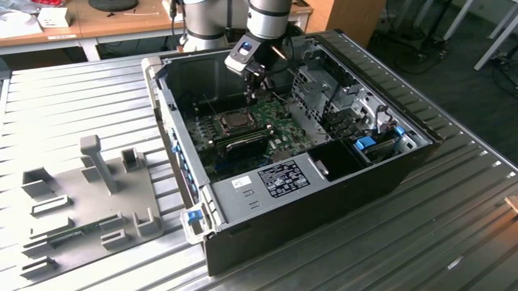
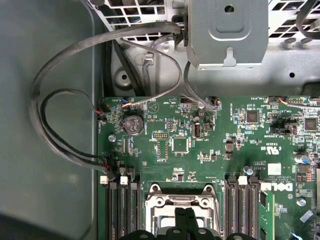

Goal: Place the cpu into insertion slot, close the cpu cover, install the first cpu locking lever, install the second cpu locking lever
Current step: 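Close the cpu cover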

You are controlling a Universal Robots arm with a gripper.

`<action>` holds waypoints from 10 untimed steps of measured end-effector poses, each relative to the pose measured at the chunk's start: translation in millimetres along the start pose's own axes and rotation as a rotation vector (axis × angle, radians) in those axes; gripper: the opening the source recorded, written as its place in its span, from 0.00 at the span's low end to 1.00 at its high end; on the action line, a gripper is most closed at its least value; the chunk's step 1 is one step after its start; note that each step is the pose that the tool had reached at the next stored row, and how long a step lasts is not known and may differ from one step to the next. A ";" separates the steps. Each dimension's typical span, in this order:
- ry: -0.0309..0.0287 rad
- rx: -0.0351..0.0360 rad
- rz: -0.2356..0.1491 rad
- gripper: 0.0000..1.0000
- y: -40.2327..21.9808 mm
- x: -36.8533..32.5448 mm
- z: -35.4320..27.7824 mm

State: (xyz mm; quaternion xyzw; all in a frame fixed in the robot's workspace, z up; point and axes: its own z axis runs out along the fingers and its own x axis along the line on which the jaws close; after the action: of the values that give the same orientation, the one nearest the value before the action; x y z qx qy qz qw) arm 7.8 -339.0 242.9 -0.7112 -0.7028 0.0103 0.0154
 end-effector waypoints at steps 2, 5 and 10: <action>0.0010 -0.0073 -0.001 0.10 -3.1 0.0 0.3; 0.0014 -0.0184 -0.003 0.10 -7.9 -0.2 0.9; 0.0029 -0.0402 -0.005 0.10 -16.5 -0.3 5.1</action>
State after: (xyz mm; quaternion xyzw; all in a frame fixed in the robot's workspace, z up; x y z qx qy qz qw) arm -8.9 -339.1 238.4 -0.7094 -0.7048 -0.0049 0.0022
